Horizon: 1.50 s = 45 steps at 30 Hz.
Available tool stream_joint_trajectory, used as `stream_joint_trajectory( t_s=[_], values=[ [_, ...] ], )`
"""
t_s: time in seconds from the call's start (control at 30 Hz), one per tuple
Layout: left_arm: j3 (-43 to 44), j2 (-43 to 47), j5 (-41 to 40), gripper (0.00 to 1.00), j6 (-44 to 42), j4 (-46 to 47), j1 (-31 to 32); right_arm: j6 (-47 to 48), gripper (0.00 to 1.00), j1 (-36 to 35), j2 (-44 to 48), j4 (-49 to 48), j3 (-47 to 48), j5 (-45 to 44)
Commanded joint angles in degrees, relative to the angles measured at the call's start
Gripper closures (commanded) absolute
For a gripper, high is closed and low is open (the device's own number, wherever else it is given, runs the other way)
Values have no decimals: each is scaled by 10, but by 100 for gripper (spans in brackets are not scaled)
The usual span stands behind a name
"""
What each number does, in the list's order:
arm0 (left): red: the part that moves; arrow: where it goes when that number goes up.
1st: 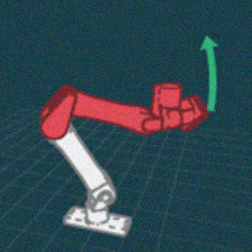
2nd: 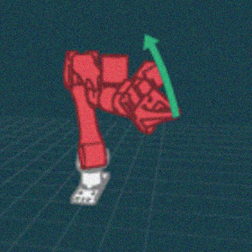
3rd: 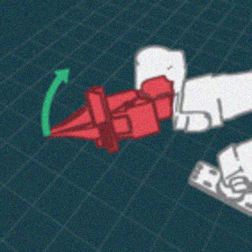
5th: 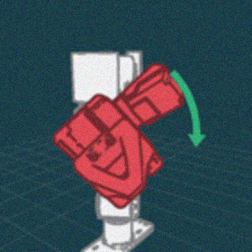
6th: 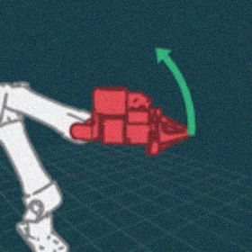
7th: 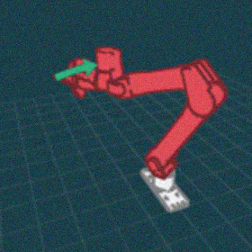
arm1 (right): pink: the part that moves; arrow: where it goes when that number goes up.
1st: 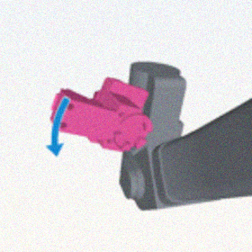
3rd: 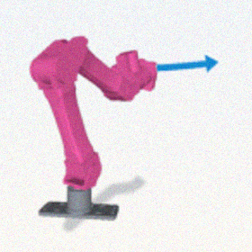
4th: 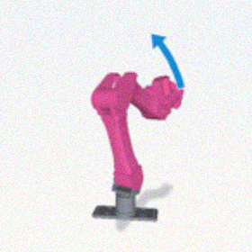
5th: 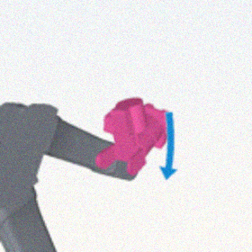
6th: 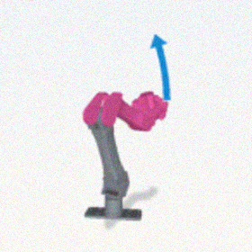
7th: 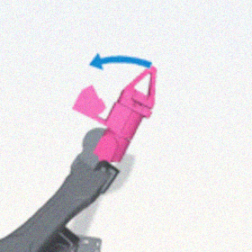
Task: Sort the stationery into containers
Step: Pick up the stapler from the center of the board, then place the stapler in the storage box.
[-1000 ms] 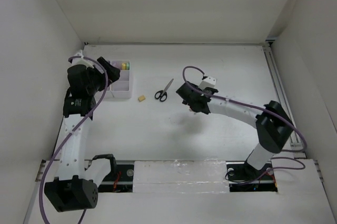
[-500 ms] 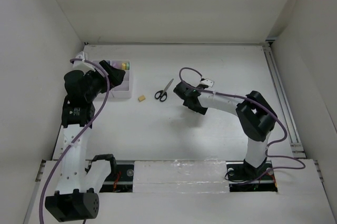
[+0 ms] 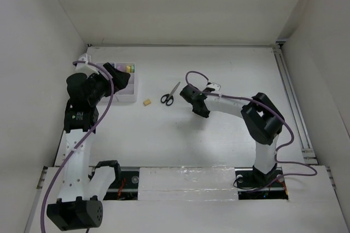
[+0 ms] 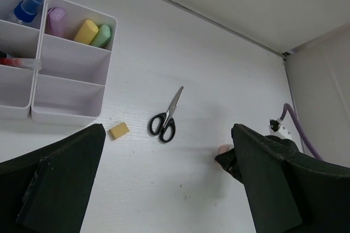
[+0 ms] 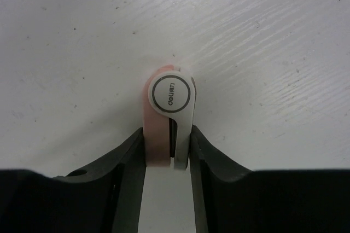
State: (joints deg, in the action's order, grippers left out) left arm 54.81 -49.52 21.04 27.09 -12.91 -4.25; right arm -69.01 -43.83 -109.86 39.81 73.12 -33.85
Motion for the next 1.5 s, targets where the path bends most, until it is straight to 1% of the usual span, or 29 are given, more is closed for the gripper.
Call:
stream_joint_trajectory(
  t_s=[0.0, 0.07, 0.13, 0.17, 0.2, 0.23, 0.3, 0.33, 0.37, 0.4, 0.43, 0.47, 0.5, 0.53, 0.57, 0.6, 0.63, 0.67, 0.83, 0.87, 0.97, 1.17, 1.3, 1.33, 1.43, 1.47],
  values=[
    [0, 3, 13, 0, -5, 23, -3, 5, 100, 4, 1, -3, -14, 28],
    [-7, 3, 29, 0, -5, 28, -3, 10, 100, -2, 19, -9, -14, 28],
    [-18, -2, 62, 0, 2, 34, -3, 22, 100, -20, 35, -16, -14, 9],
    [-25, -9, 74, 0, 9, 34, -3, 35, 100, -29, 46, -26, -21, 0],
    [-25, -9, 100, 0, 9, 34, -3, 74, 100, -40, 72, -41, -21, -9],
    [-25, -18, 115, 0, 9, 34, -3, 98, 100, -50, 87, -84, -31, -25],
    [-31, -26, 143, 0, 9, 29, -3, 180, 100, -79, 137, -165, -62, -19],
    [-36, -26, 159, 0, 9, 29, -3, 278, 100, -85, 155, -268, -76, -4],
    [-37, -26, 167, 0, 2, 20, -3, 331, 100, -92, 172, -328, -94, 56],
    [-37, -26, 167, 0, 2, 13, -3, 376, 100, -92, 190, -384, -131, 93],
    [-37, -26, 167, 0, 2, 13, -3, 438, 100, -92, 221, -432, -148, 125],
    [-37, -33, 180, 0, 2, 5, -3, 458, 100, -92, 235, -501, -161, 151],
    [-37, -33, 186, 0, 2, 5, -3, 473, 100, -92, 244, -526, -170, 190],
    [-44, -39, 194, 0, 9, 5, -3, 496, 100, -92, 250, -545, -170, 208],
    [-44, -39, 210, 0, 9, 12, -3, 496, 100, -92, 250, -568, -170, 230],
    [-53, -39, 219, 0, 16, 17, -3, 506, 100, -92, 250, -576, -160, 283],
    [-67, -39, 230, 0, 23, 37, -3, 517, 100, -92, 244, -583, -142, 307],
    [-67, -39, 238, 0, 28, 37, -3, 526, 100, -92, 232, -597, -133, 326],
    [-80, -34, 249, 0, 52, 50, -3, 526, 100, -97, 200, -626, -88, 383],
    [-93, -27, 249, 0, 60, 69, -3, 526, 100, -102, 193, -626, -72, 394],
    [-104, -22, 255, 0, 81, 84, -3, 526, 100, -115, 172, -635, -46, 408],
    [-116, -16, 260, 0, 86, 104, -3, 526, 100, -133, 142, -629, 7, 424],
    [-123, -9, 255, 3, 101, 124, -3, 526, 100, -146, 130, -624, 27, 430],
    [-123, -9, 255, 5, 107, 124, -3, 526, 100, -146, 125, -618, 32, 430],
    [-123, -4, 240, 17, 107, 124, -3, 526, 100, -151, 125, -618, 33, 422],
    [-123, -4, 234, 23, 107, 124, -3, 526, 100, -151, 125, -611, 33, 417]
  ],
)
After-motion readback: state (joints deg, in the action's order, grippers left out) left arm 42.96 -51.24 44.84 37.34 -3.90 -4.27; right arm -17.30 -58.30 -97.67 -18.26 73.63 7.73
